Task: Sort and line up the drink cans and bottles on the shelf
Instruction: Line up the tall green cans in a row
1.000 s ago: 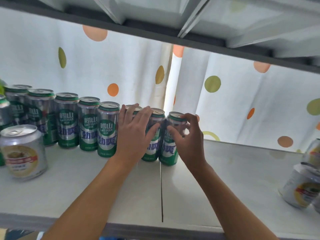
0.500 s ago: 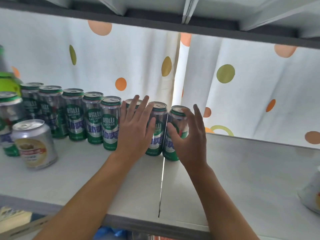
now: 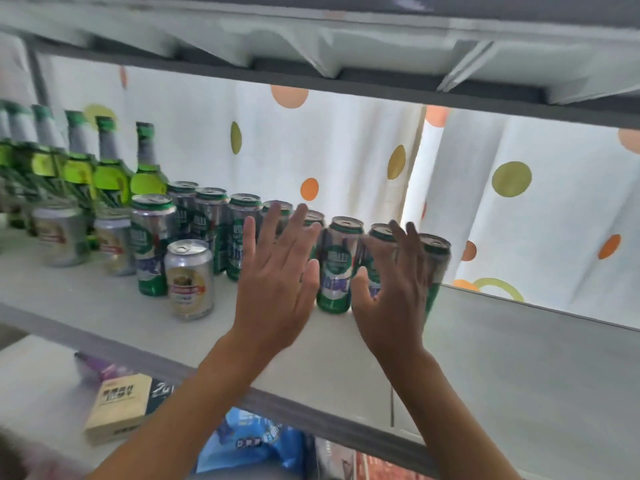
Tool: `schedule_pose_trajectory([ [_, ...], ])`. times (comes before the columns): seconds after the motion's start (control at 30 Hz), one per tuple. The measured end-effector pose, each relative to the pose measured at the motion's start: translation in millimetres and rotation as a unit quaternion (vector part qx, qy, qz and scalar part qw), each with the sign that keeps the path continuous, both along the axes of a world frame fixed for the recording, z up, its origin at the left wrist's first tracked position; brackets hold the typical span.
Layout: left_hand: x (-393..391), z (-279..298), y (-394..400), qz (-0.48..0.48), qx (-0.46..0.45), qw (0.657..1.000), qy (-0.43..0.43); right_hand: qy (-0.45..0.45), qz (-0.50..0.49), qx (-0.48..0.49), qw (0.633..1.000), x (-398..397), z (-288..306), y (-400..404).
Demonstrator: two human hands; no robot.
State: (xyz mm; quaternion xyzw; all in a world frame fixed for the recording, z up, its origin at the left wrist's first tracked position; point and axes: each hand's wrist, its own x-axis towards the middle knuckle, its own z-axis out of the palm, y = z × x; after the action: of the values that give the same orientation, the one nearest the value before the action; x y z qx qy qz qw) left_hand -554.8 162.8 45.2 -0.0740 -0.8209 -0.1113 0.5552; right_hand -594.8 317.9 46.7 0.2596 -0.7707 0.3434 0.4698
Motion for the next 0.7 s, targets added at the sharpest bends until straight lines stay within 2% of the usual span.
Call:
schedule_pose_trajectory([
  [0.1,28.2,7.3,-59.8,-0.008,0.035,0.999,0.025,-0.013,0.038,0.023,0.999,18.9,4.2,-63.6],
  [0.27,56.1,15.0,-170.9,-0.022,0.037,0.998,0.042,-0.039,0.077,0.019,0.996,39.7,21.9,-185.2],
  [0.37,62.9,10.3,-230.4,-0.024,0.050,0.998,0.028,-0.091,0.101,0.028,0.990,41.2,32.1,-240.6],
  [0.53,59.4,-2.1,-291.0,-0.069,0.109,0.991,-0.028,-0.160,0.090,0.036,0.982,34.7,35.4,-287.2],
  [0.7,44.9,-17.0,-309.4,-0.093,0.106,0.988,-0.071,-0.202,0.051,0.056,0.976,21.8,46.5,-302.1],
])
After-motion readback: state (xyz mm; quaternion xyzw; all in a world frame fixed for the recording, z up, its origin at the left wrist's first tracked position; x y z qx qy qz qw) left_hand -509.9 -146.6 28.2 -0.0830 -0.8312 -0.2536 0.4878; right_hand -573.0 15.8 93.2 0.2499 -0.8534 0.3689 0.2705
